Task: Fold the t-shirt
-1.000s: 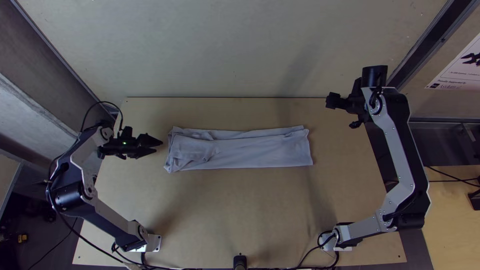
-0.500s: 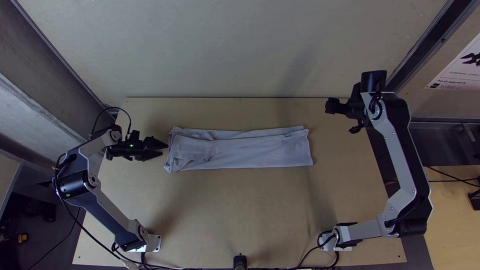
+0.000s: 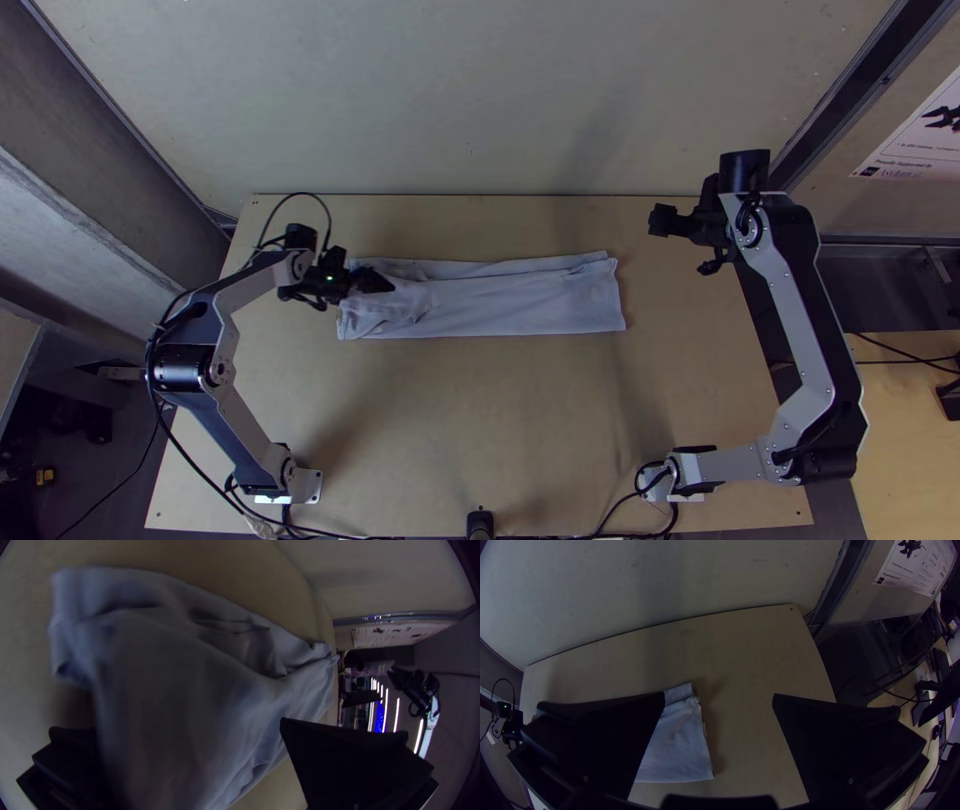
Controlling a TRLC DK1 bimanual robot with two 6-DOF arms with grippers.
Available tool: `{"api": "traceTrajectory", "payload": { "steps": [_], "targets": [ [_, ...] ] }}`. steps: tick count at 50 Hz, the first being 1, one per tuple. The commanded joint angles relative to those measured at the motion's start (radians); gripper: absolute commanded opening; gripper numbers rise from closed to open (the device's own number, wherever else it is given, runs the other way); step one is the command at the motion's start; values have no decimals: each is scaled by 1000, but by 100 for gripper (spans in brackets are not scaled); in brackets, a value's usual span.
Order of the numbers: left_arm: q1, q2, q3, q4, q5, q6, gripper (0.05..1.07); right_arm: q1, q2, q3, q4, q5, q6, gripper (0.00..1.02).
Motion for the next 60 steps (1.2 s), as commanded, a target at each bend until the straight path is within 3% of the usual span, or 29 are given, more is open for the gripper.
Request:
{"api": "traceTrajectory", "payload": {
  "steps": [1, 5, 10, 13, 15, 28, 48, 60],
  "targets": [
    [-92, 35, -52, -7, -108, -74, 103, -12, -42, -40, 7, -2, -13, 99],
    [-143, 35, -50, -15, -214, -108, 97, -14, -54, -63, 14, -2, -13, 99],
    [-169, 23, -55, -15, -302, -128, 72, -14, -72, -90, 30, -3, -11, 99],
    [-169, 21, -52, -15, -305, -143, 39, -14, -79, -104, 39, -3, -11, 98],
    [-164, 18, -49, -12, -308, -143, 7, -14, -80, -112, 42, -3, -11, 99],
    [-65, -42, -30, -53, -366, -127, 8, -1, -94, -158, 82, -3, 0, 99],
    [297, -42, 151, -298, -475, 239, 8, 12, -103, -233, 114, -3, 17, 99],
    [449, 3, 292, -400, -627, 410, 8, 26, -118, -270, 145, -2, 32, 99]
  ]
}}
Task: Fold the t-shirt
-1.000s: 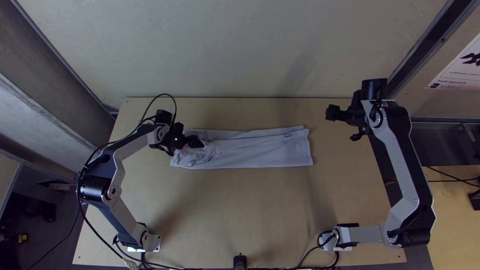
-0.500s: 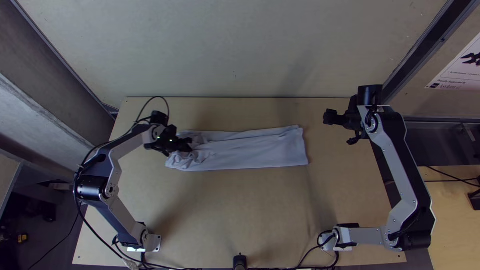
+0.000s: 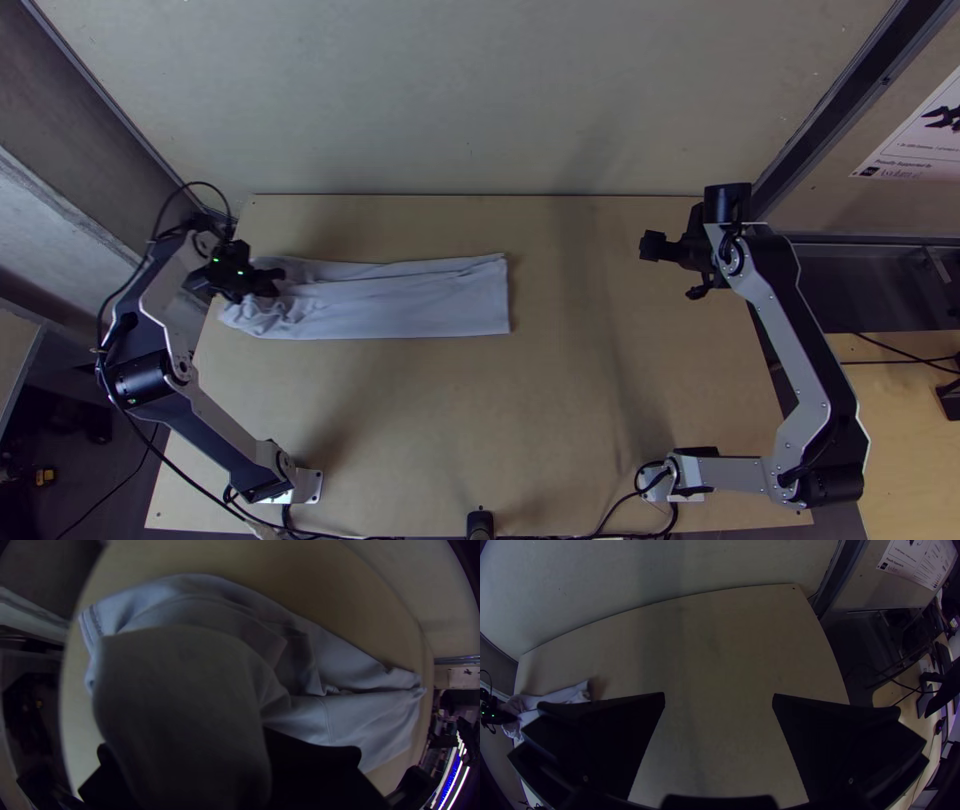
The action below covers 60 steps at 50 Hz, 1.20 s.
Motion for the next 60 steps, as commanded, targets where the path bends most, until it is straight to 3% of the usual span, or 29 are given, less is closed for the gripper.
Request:
{"api": "traceTrajectory", "payload": {
  "steps": [1, 11, 27, 60],
  "targets": [
    [40, 33, 65, -60, -55, 96, 8, 14, -35, -24, 18, -3, 24, 99],
    [5, -16, 141, -149, -196, 113, 8, 25, -35, -36, 22, -2, 40, 99],
    [-247, -125, 268, -340, -375, 23, 8, 16, -64, -76, 32, -2, 40, 99],
    [-681, 13, 507, -505, -474, -243, 8, -56, -146, -153, 39, -2, 11, 99]
  ]
}}
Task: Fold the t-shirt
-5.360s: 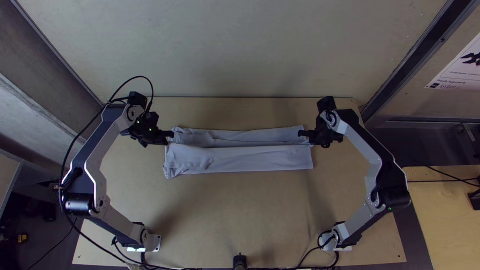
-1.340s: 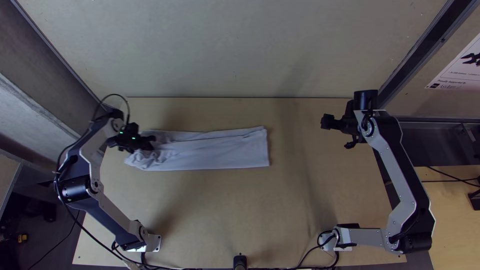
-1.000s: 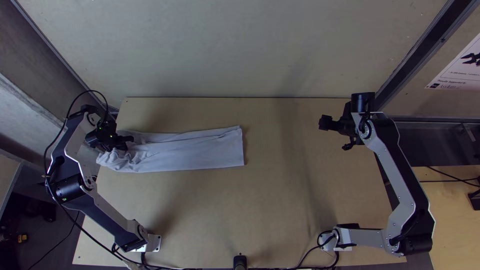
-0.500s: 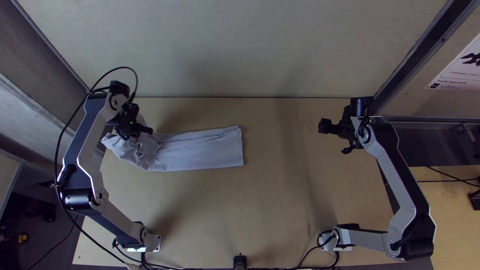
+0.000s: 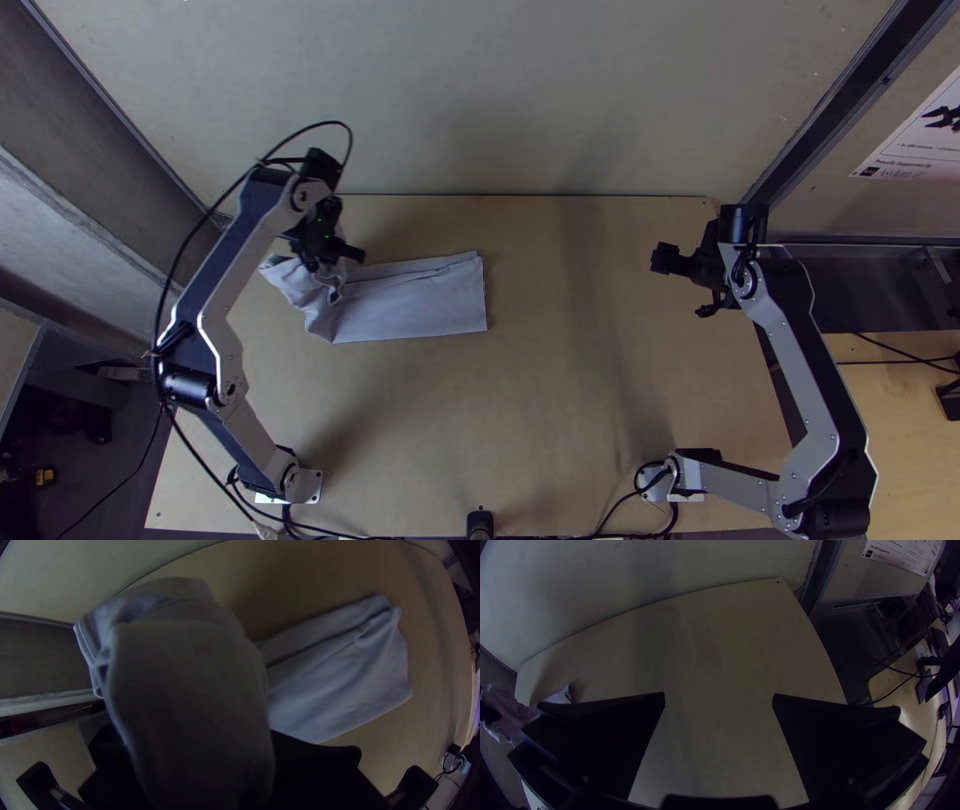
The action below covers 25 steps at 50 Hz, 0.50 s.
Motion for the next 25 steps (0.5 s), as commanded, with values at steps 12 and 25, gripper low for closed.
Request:
{"api": "traceTrajectory", "payload": {
  "steps": [12, 25],
  "targets": [
    [-154, 136, 112, -27, -53, -138, 8, -7, -52, -67, 23, -2, 1, 99],
    [-266, 227, 161, -27, -48, -198, 8, -2, -59, -91, 49, -2, 4, 99]
  ]
}}
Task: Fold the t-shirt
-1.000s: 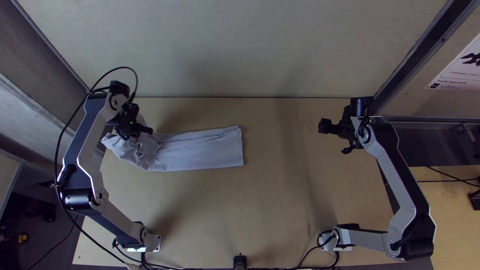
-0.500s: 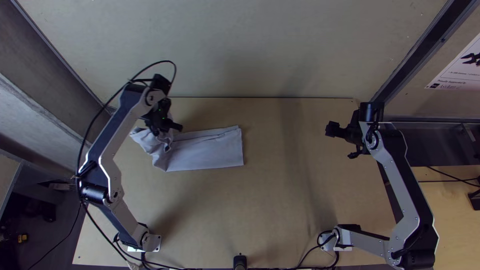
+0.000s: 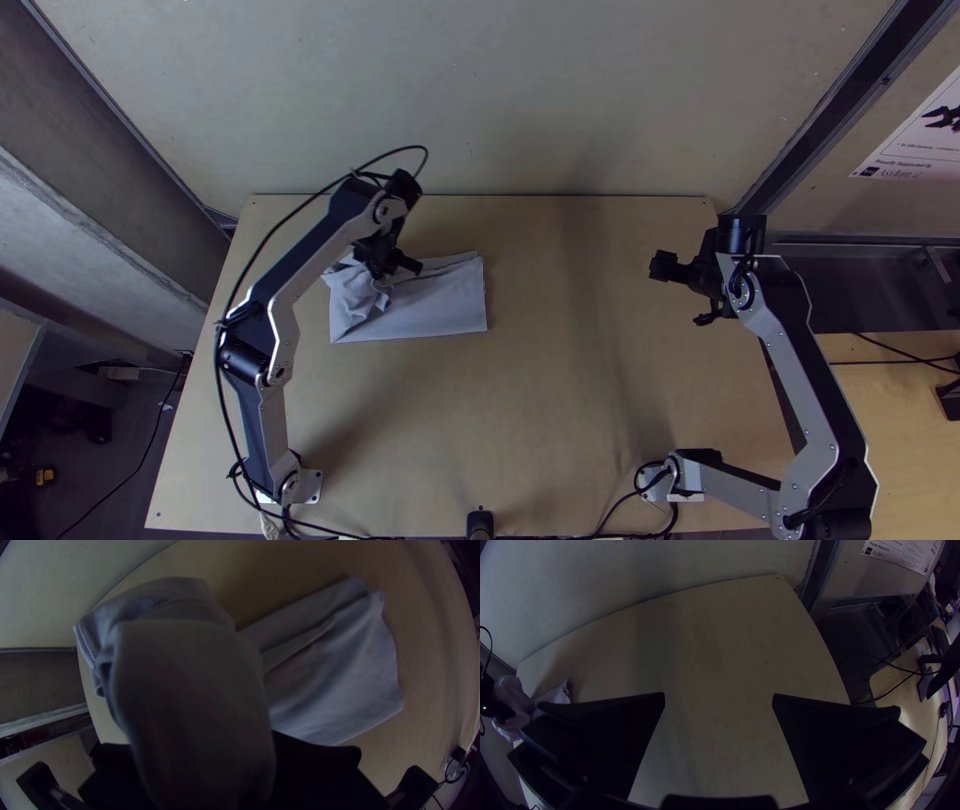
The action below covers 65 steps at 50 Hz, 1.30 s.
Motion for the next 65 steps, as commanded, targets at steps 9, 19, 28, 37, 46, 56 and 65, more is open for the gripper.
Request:
{"api": "traceTrajectory", "payload": {
  "steps": [9, 19, 28, 37, 46, 56, 65],
  "targets": [
    [-99, 102, 104, -17, -2, -78, 8, 18, -25, -38, 48, -3, 6, 98],
    [-158, 181, 216, -11, 48, -104, 60, 39, -28, -66, 48, -3, 17, 98],
    [-217, 268, 300, 136, 194, -191, 103, 70, -41, -124, 69, -2, 32, 98],
    [-262, 302, 356, 311, 245, -385, 103, 98, -71, -183, 88, 4, 52, 99],
    [-266, 305, 362, 328, 361, -382, 103, 87, -95, -201, 103, 8, 52, 98],
    [-243, 263, 334, 303, 358, -362, 103, 81, -97, -147, 123, 9, 28, 98],
    [-194, 110, 227, 295, 318, -282, 103, 75, -86, -43, 174, 9, -46, 99]
  ]
}}
